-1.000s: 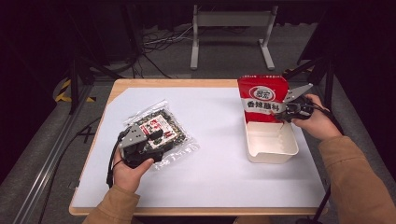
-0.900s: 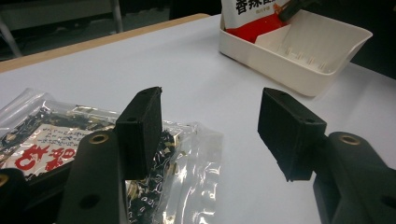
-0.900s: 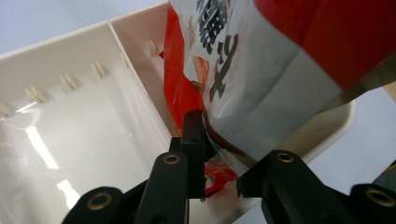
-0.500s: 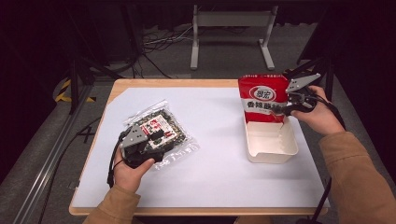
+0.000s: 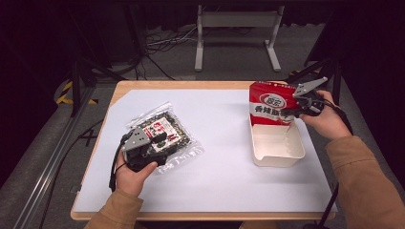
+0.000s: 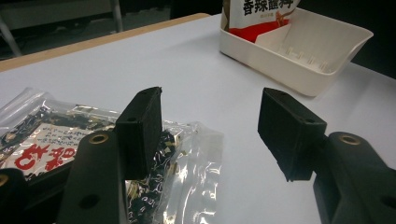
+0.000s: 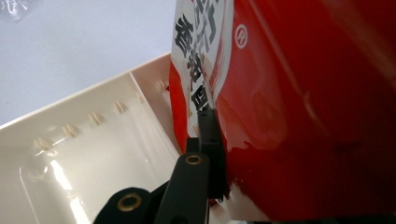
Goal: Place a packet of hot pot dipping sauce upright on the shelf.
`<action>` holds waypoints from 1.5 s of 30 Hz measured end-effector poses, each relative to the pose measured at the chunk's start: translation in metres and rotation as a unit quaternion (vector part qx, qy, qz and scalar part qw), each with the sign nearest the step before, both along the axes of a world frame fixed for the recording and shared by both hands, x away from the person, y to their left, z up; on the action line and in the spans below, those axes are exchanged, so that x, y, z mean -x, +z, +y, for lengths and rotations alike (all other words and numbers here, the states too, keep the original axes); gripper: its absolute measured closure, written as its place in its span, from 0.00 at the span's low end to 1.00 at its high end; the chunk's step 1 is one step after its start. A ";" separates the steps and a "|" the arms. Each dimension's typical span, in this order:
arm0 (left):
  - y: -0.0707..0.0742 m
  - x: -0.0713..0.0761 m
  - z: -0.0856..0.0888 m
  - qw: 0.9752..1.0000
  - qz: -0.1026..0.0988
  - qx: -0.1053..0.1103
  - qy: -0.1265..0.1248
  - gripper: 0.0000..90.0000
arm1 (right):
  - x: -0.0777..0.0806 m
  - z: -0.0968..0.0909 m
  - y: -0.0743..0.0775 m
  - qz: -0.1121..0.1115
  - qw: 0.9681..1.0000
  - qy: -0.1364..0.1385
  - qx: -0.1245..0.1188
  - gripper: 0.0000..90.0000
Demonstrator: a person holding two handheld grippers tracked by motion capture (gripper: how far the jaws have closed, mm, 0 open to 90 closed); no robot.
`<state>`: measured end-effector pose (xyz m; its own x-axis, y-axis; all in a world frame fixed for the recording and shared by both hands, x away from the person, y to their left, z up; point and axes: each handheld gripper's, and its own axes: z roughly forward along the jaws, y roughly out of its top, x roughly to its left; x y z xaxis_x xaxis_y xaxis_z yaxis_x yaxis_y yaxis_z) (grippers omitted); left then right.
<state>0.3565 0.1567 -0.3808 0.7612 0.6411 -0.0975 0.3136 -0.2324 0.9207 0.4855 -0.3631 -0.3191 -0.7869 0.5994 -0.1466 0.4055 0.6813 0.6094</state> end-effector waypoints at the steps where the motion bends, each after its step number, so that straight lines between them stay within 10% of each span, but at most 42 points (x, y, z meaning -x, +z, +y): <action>1: 0.000 0.000 0.000 1.000 0.000 0.000 0.000 0.45 | 0.000 -0.001 -0.002 0.004 1.000 -0.005 -0.001 0.99; 6: 0.000 0.000 -0.001 1.000 0.004 0.000 0.000 0.45 | 0.000 -0.003 -0.009 0.010 1.000 -0.012 -0.004 0.99; 13: 0.000 0.000 0.002 1.000 0.001 0.003 0.005 0.45 | -0.003 0.012 -0.026 0.018 0.998 -0.007 0.055 0.99; 26: -0.007 -0.009 0.009 1.000 0.002 -0.018 0.019 0.28 | 0.020 -0.015 -0.002 0.000 0.997 -0.047 -0.057 0.67; 30: -0.010 -0.012 0.008 0.999 0.003 -0.029 0.016 0.25 | 0.035 -0.022 0.008 -0.038 0.994 -0.064 -0.081 0.52; 45: -0.006 -0.026 0.011 0.998 0.023 -0.047 0.020 0.09 | 0.086 -0.038 0.031 -0.107 0.984 -0.115 -0.087 0.49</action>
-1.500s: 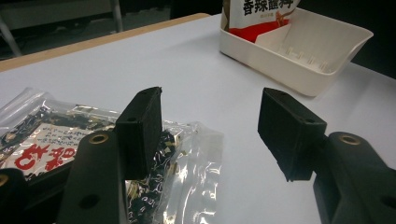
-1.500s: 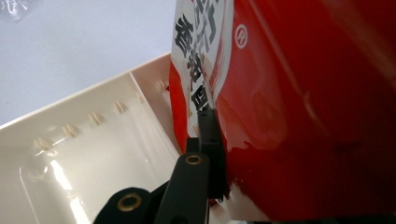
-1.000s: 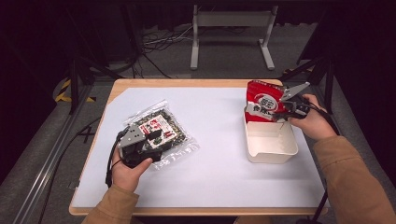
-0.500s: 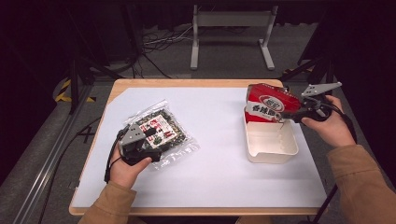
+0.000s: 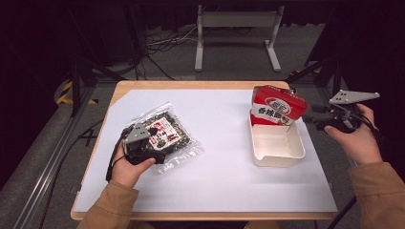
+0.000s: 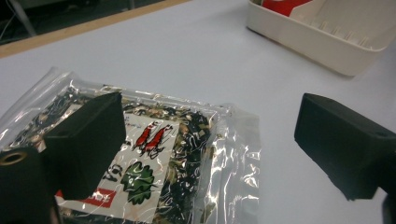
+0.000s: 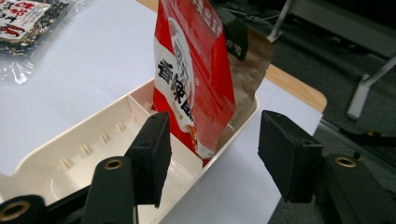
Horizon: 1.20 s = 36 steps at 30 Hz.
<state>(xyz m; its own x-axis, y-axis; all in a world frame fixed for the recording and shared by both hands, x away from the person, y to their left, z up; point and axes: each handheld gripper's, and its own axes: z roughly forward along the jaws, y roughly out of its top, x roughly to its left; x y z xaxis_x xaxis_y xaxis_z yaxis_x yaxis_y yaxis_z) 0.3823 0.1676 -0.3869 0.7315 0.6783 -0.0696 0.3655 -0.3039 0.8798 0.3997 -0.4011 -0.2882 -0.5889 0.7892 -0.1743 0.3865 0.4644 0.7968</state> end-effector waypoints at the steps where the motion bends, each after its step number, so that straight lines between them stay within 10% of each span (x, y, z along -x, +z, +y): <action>1: 0.001 -0.001 0.001 1.000 0.000 -0.001 0.003 0.10 | 0.003 0.001 0.001 -0.005 1.000 -0.001 0.001 0.49; 14: 0.007 -0.002 0.013 0.999 0.005 -0.027 0.017 0.11 | 0.050 0.043 0.007 -0.015 0.998 0.049 -0.025 0.51; 25: 0.010 -0.006 0.025 0.998 0.037 -0.040 0.027 0.19 | 0.054 0.083 -0.013 -0.005 0.992 0.114 -0.058 0.47; 36: 0.005 -0.028 0.044 0.994 0.050 -0.046 0.092 0.17 | 0.054 0.116 -0.033 -0.003 0.986 0.158 -0.057 0.45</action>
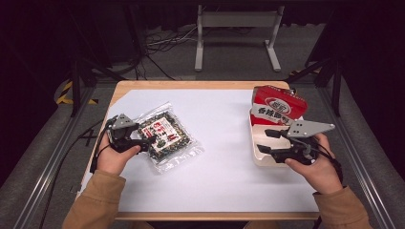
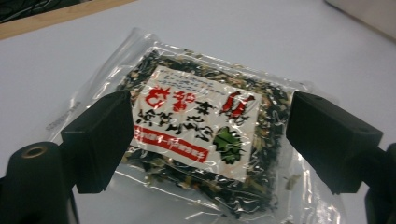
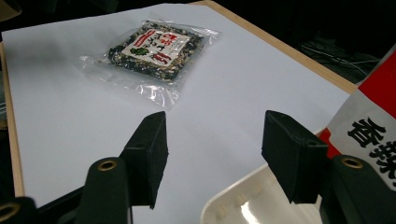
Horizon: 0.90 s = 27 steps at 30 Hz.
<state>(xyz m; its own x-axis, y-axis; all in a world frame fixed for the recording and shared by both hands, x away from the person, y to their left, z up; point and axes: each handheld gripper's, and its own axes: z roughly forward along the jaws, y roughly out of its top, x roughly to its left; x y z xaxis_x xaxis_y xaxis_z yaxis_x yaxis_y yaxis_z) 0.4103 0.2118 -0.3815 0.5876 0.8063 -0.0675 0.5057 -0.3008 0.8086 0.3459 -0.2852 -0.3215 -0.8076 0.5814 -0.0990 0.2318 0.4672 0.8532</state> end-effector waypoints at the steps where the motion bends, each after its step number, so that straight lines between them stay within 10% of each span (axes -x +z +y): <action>1: 0.000 -0.002 0.003 1.000 -0.002 0.001 0.007 0.17 | 0.000 0.002 -0.001 -0.001 1.000 0.002 0.001 0.45; 12: -0.028 -0.007 0.027 0.997 0.006 0.022 0.076 0.21 | 0.008 0.018 -0.014 -0.016 0.999 0.033 -0.002 0.44; 27: -0.056 0.004 0.030 0.989 0.125 0.044 0.068 0.33 | 0.010 0.029 -0.025 -0.011 0.999 0.046 0.001 0.45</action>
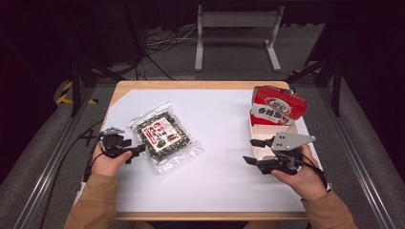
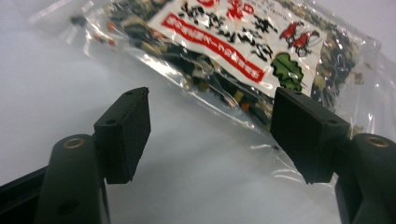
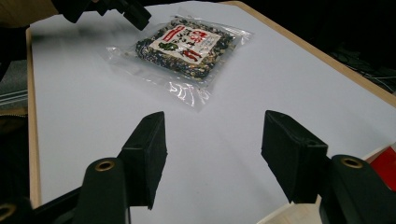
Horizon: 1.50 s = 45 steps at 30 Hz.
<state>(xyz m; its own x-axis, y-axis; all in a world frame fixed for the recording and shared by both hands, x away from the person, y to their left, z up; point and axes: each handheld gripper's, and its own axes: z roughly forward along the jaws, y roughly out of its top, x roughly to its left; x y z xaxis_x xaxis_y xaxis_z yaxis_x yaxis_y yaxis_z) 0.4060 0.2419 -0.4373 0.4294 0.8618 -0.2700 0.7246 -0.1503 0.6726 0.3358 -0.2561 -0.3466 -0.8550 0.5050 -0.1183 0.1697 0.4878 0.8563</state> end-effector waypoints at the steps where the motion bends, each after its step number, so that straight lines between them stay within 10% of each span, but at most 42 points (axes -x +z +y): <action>1: -0.001 0.000 0.000 1.000 0.005 0.005 -0.003 0.33 | 0.000 0.000 0.000 -0.001 1.000 0.000 -0.001 0.45; 12: -0.007 -0.001 -0.003 0.998 0.046 0.048 -0.016 0.37 | 0.001 0.004 0.000 -0.015 1.000 0.014 -0.007 0.44; 45: -0.007 -0.009 -0.022 0.997 0.063 0.036 0.012 0.31 | 0.002 0.009 -0.003 -0.024 1.000 0.017 0.003 0.43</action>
